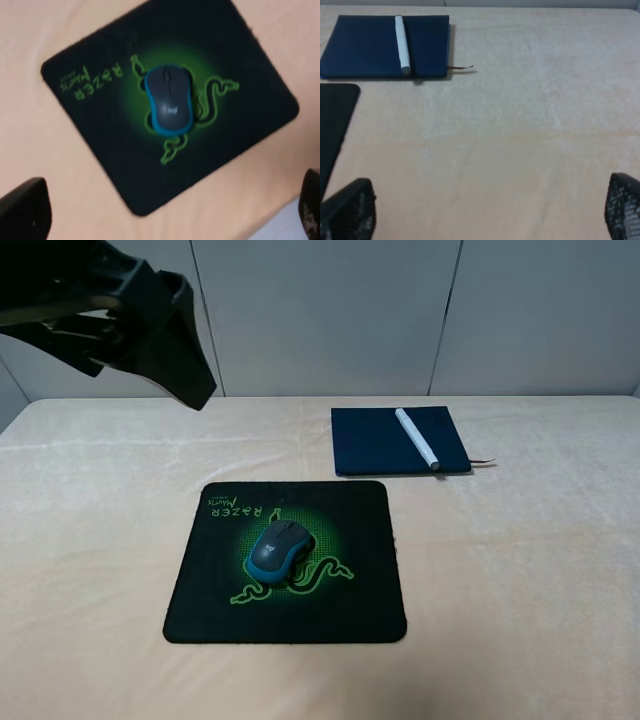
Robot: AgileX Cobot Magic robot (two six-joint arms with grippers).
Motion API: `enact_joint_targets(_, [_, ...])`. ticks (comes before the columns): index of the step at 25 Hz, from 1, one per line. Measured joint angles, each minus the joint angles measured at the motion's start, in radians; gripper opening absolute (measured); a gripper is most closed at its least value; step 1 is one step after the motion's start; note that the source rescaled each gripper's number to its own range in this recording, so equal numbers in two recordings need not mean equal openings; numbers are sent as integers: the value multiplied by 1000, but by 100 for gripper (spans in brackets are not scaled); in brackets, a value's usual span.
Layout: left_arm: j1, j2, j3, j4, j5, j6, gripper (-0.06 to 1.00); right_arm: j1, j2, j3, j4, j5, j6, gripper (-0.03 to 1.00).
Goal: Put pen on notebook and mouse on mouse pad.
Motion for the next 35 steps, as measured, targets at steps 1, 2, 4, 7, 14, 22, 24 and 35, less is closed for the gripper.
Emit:
enact_joint_targets(1, [0,-16,0,0,14,5,100,0,0,0,0,0,0,100])
enact_joint_targets(2, [0,-34,0,0,31,10,100,0,0,0,0,0,0,100])
enact_joint_targets(4, [0,-72,2,0,49,23,100,0,0,0,0,0,0,100])
enact_joint_targets(7, [0,-153,40,0,49,40,100,0,0,0,0,0,0,100])
enact_joint_targets(14, [0,-411,280,-2,51,43,100,0,0,0,0,0,0,100])
enact_joint_targets(22, [0,-736,544,-18,54,46,100,0,0,0,0,0,0,100])
enact_joint_targets(24, [0,-801,581,-17,54,46,100,0,0,0,0,0,0,100])
enact_joint_targets(35, [304,-1049,821,30,-50,67,100,0,0,0,0,0,0,100])
